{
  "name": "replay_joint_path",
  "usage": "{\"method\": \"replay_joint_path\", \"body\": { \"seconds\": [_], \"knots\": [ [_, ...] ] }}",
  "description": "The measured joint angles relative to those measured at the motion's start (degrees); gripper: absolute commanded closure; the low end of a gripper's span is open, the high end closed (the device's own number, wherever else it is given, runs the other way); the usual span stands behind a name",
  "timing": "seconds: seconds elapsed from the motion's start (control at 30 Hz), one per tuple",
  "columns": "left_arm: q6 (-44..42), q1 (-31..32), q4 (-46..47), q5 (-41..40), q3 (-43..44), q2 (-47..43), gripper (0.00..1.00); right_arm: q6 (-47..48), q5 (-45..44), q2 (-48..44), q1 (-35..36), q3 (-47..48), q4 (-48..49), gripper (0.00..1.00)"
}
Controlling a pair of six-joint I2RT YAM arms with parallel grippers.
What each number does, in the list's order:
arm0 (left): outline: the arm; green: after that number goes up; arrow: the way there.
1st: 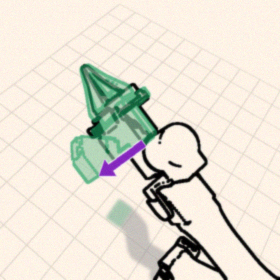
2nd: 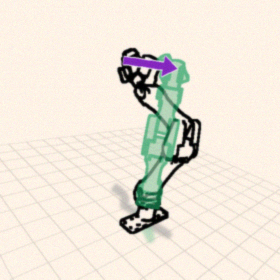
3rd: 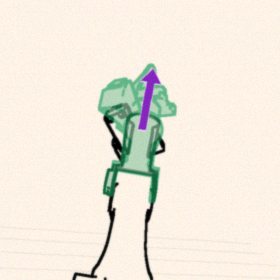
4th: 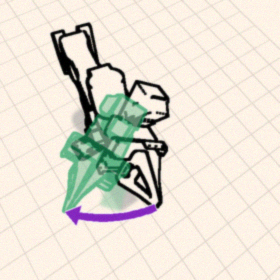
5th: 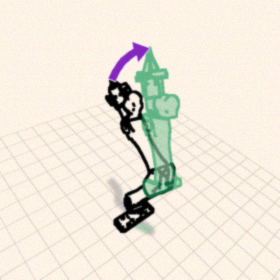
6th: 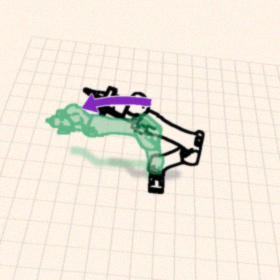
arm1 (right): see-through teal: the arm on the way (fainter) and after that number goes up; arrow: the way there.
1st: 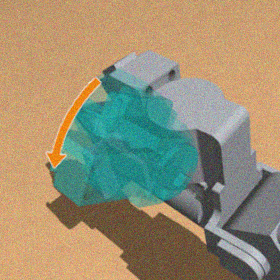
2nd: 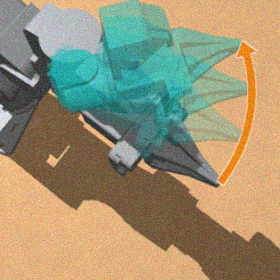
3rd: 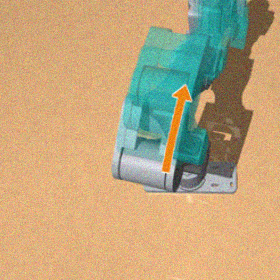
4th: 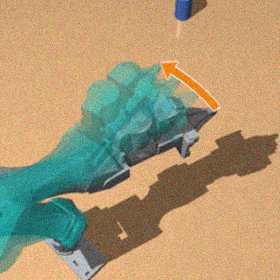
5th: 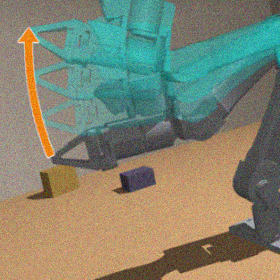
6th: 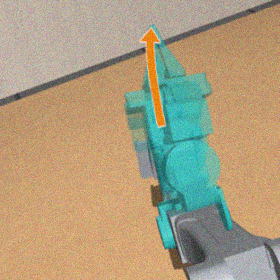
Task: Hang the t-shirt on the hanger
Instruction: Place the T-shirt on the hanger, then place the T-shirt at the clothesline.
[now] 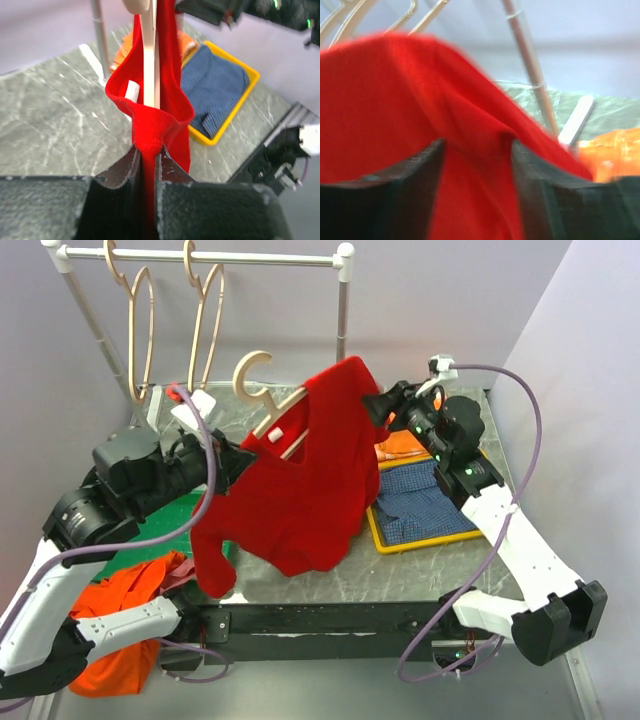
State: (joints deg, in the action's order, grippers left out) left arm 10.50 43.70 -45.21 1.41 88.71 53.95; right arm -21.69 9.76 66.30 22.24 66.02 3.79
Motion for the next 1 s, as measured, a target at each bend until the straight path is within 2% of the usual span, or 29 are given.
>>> {"method": "replay_joint_path", "body": {
  "seconds": [0.2,0.33,0.47,0.57,0.67,0.77,0.87,1.0],
  "knots": [
    [0.09,0.00,-2.29,-4.85,8.24,1.57,0.99,-1.22,1.05,-8.48,0.00,-10.69,2.29,0.13],
    [-0.66,0.00,-2.62,-5.92,14.43,2.86,0.99,-2.58,-0.13,-13.88,0.04,-18.60,3.23,0.12],
    [-2.03,0.00,-3.15,-5.84,20.00,4.17,0.99,-4.90,-2.78,-10.14,0.04,-19.54,3.58,0.16],
    [-2.64,0.00,-3.56,-5.84,22.56,4.81,0.99,-7.08,-3.54,-2.82,1.01,-17.88,4.70,0.18],
    [-2.91,0.02,-4.15,-6.25,25.22,5.77,0.99,-7.58,-5.38,4.09,5.25,-15.76,5.33,0.19],
    [-2.93,0.00,-4.22,-7.61,26.64,6.32,0.99,-7.19,-7.28,7.93,14.38,-15.37,5.97,0.19],
    [-3.21,0.00,-5.16,-9.03,27.89,7.04,0.99,-7.48,-8.28,8.28,21.57,-17.18,8.74,0.19],
    [-3.41,0.00,-6.16,-10.38,29.35,8.07,0.99,-9.70,-11.74,4.66,23.50,-23.21,12.04,0.19]
  ]
}}
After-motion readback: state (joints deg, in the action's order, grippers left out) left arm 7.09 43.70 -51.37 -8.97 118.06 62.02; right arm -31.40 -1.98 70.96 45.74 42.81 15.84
